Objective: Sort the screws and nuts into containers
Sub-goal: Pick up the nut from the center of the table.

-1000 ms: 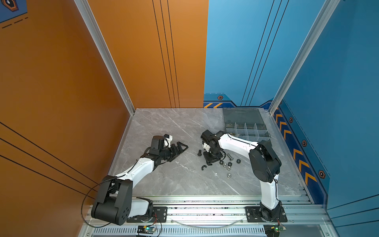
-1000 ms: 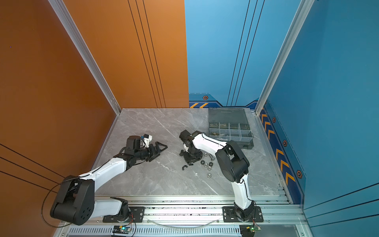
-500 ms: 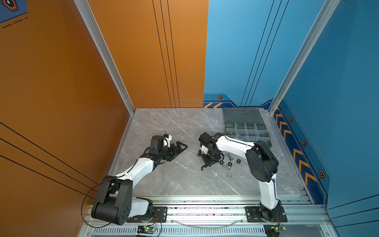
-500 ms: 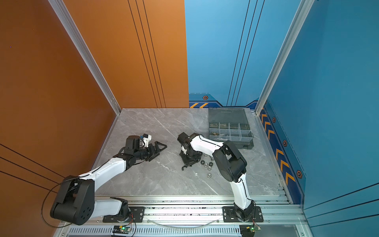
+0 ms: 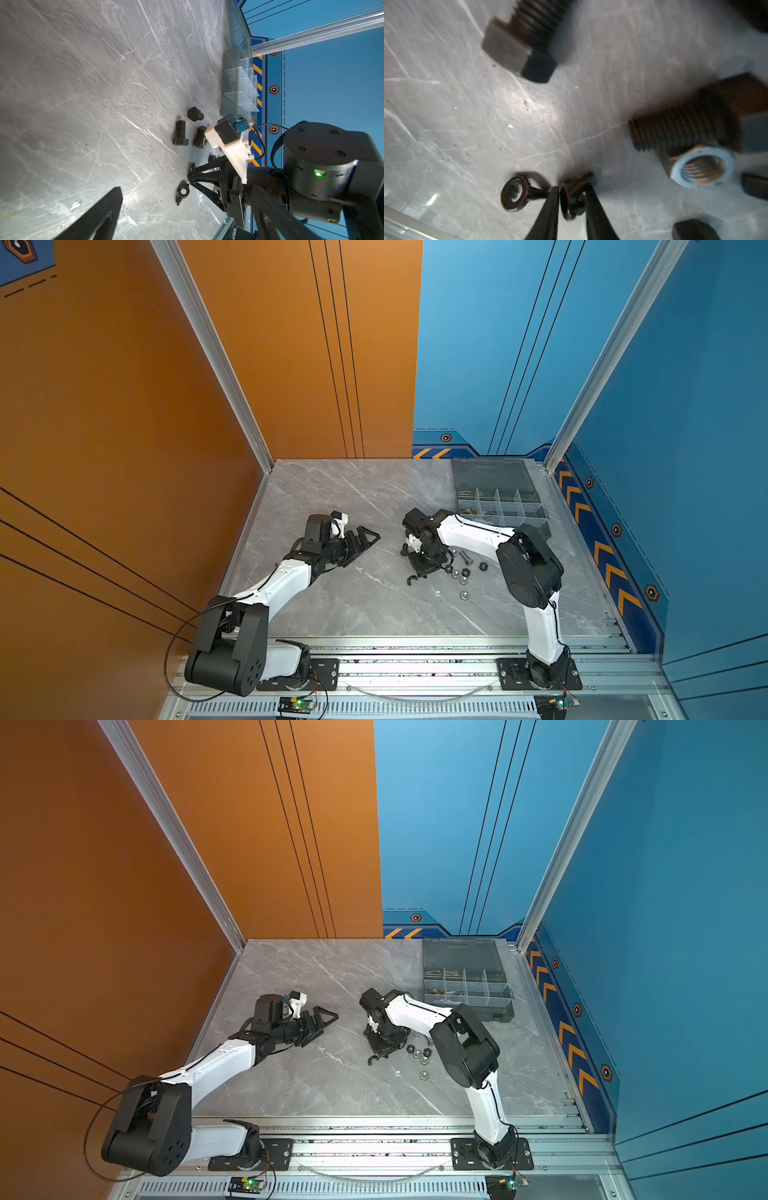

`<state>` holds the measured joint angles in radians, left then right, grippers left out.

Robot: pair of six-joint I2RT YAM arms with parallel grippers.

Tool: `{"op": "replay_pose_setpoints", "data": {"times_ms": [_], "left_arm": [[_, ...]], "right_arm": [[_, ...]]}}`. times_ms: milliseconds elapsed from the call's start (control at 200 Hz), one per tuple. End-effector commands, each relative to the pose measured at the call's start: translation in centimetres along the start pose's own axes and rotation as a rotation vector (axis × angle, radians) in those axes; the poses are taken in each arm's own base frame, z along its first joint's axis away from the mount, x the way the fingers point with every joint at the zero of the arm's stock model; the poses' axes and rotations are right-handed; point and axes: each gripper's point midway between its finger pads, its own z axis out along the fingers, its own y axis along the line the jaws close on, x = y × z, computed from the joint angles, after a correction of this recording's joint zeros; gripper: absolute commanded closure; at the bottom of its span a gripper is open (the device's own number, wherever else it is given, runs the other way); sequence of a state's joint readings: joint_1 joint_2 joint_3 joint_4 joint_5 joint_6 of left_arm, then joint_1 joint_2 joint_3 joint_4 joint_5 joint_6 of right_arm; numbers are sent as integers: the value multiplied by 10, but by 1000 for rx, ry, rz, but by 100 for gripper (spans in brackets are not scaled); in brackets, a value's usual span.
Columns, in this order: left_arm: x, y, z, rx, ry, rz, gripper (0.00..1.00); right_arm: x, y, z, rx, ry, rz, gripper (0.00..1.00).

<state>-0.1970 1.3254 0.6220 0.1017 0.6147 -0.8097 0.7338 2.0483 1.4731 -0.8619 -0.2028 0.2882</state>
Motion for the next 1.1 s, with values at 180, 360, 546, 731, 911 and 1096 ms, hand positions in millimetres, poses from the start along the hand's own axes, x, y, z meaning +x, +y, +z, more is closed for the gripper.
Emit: {"op": "replay_pose_setpoints", "data": {"times_ms": [180,360,546,731,911,1096], "left_arm": [[3,1,-4,10,2,-1,2],[2,1,-4,10,2,-2,2],[3,1,-3,9,3,-4,2],[2,-1,-4,14,1,-2,2],[-1,-3,-4,18,-4,0,2],[-2,-6,-4,25,-5,3,2]], "right_arm": [[2,-10,23,27,31,58,77],[2,-13,25,29,31,79,84],[-4,-14,12,5,-22,96,100],[-22,-20,-26,-87,-145,130,100],[-39,-38,-72,-162,-254,179,100],[-54,-91,-114,-146,-366,280,100]]}}
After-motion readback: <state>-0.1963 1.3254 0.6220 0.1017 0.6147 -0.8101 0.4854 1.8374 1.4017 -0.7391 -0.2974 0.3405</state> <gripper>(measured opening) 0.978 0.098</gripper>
